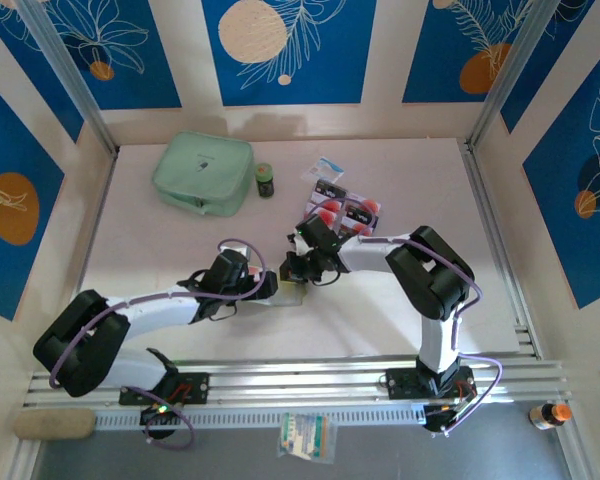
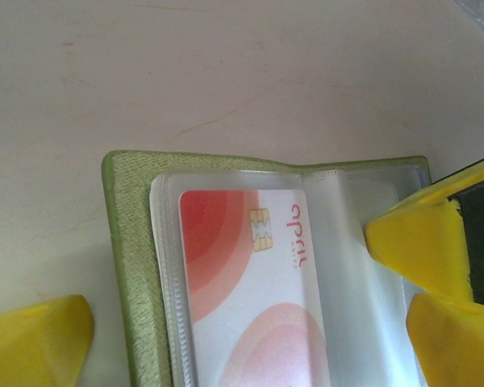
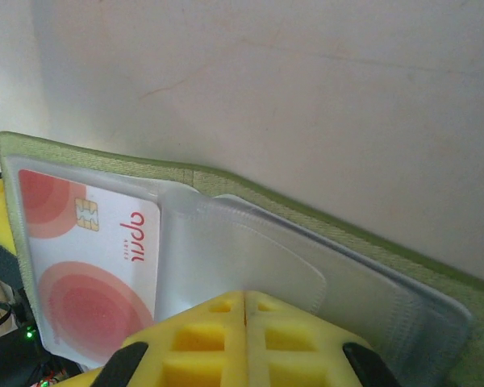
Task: Put the credit cards into the card holder
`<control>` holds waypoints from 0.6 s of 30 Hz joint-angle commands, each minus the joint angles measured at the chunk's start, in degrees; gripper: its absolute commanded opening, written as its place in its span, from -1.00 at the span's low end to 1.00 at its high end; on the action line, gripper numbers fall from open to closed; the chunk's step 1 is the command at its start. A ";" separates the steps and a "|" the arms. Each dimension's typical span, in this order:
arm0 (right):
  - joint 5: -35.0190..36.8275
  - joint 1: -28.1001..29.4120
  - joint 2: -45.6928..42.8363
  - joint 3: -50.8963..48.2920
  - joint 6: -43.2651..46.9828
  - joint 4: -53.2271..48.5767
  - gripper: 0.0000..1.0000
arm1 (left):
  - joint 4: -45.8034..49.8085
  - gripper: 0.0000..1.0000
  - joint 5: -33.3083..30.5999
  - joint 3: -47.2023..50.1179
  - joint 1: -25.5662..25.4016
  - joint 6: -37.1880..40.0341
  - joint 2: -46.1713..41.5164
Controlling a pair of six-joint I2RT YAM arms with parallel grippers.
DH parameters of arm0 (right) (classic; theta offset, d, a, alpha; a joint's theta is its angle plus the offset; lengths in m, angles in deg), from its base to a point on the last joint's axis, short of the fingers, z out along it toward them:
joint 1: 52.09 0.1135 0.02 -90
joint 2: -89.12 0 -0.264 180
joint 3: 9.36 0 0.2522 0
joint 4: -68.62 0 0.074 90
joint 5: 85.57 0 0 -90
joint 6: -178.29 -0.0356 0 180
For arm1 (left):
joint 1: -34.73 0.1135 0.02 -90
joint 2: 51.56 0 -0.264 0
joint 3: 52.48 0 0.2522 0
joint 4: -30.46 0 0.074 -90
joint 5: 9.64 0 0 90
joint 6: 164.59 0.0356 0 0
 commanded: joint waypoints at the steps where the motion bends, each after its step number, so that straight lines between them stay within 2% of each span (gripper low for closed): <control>1: -1.38 0.27 1.29 0.81 -0.72 -0.14 -0.99 | 0.06 1.00 0.63 -0.02 -0.54 0.20 0.97; 15: -2.19 0.16 1.05 0.94 -1.38 0.27 -0.99 | 0.20 0.82 0.79 0.26 -0.64 1.13 3.57; 18: -2.35 0.18 1.05 0.90 -1.55 0.37 -0.99 | 0.09 0.73 1.05 0.17 -0.68 1.58 4.02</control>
